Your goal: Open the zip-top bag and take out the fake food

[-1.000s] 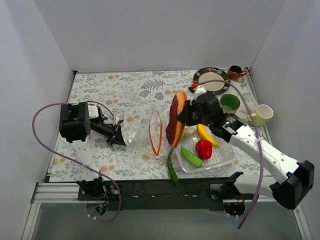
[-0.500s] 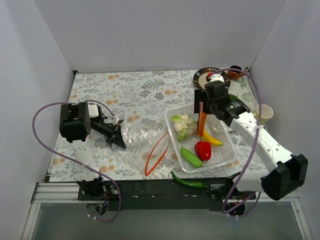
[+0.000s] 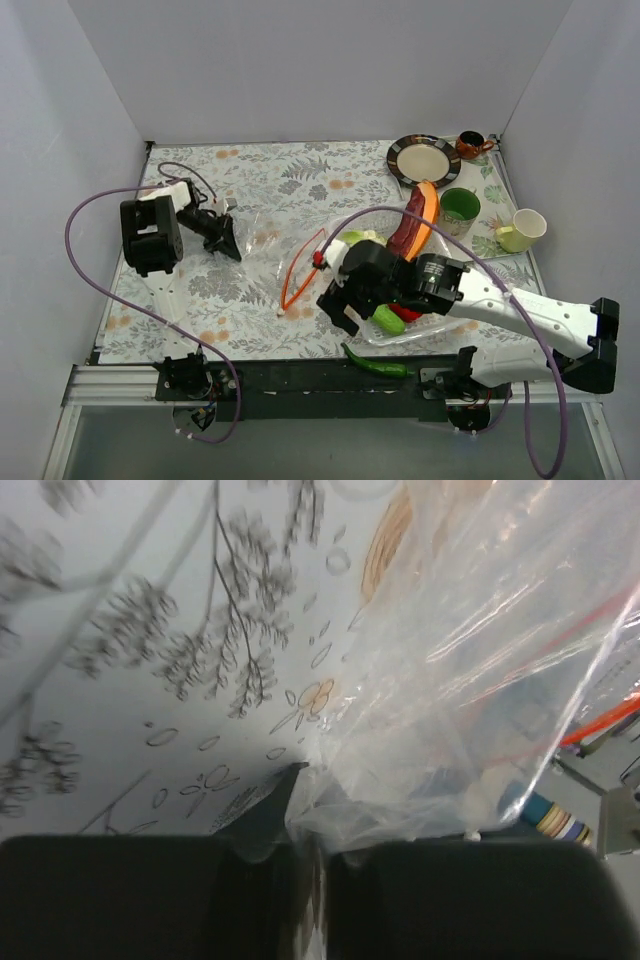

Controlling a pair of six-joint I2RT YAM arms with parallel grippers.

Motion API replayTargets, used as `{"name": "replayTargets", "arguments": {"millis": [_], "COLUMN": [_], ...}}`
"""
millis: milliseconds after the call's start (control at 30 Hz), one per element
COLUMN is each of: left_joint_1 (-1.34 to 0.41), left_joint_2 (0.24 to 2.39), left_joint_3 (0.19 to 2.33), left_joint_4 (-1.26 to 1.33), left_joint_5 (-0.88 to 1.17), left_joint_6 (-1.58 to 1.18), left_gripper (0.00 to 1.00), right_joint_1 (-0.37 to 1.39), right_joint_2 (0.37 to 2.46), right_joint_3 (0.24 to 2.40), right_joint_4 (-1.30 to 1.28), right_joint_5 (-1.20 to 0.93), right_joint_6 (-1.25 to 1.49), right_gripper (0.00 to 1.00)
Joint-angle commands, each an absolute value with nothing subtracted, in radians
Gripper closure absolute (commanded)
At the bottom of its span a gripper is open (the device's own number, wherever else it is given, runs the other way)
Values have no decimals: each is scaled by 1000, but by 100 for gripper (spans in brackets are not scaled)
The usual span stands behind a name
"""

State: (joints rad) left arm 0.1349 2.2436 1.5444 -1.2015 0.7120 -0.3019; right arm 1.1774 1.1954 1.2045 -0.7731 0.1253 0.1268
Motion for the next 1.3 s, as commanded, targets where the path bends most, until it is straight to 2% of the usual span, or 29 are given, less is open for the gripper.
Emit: {"name": "replayTargets", "arguments": {"millis": [0,33,67,100,133,167,233,467,633,733,767,867,1000,1167,1267], "left_joint_1": [146,146,144,144,144,144,144,146,144,144,144,146,144,146,146], "left_joint_2": [2292,2287,2281,2270,2246,2232,2212,2120,2076,2060,2057,2034,2007,2026,2028], "left_joint_3": [1658,1689,1700,1701,1695,1690,1689,1687,1707,1733,1743,1782,1816,1830,1813], "left_joint_4": [-1011,-1028,-1049,-1051,-1048,-1046,-1054,-1088,-1107,-1124,-1135,-1146,-1117,-1130,-1137], "left_joint_5": [569,598,609,617,626,633,650,699,756,776,782,822,831,825,839], "left_joint_6": [-287,-287,-287,-290,-293,-302,-305,-308,-319,-325,-330,-348,-393,-382,-376], "left_gripper": [3,2,2,2,2,2,2,2,2,2,2,2,2,2,2], "right_joint_1": [1302,1319,1344,1351,1358,1373,1385,1390,1388,1388,1385,1371,1264,1010,890], "right_joint_2": [1213,1229,1247,1284,1301,1314,1353,1457,1549,1588,1594,1627,1580,1479,1451], "right_joint_3": [1140,1129,1123,1114,1097,1079,1048,893,867,867,864,908,1087,1349,1417], "right_joint_4": [-813,-827,-836,-847,-847,-839,-805,-684,-585,-531,-513,-505,-560,-578,-603], "right_joint_5": [22,20,20,24,20,18,40,193,241,233,229,265,325,324,359], "right_joint_6": [101,104,115,121,130,139,155,210,207,209,212,201,149,100,97], "right_gripper": [5,10,23,26,26,17,14,21,23,37,56,96,99,99,99]}}
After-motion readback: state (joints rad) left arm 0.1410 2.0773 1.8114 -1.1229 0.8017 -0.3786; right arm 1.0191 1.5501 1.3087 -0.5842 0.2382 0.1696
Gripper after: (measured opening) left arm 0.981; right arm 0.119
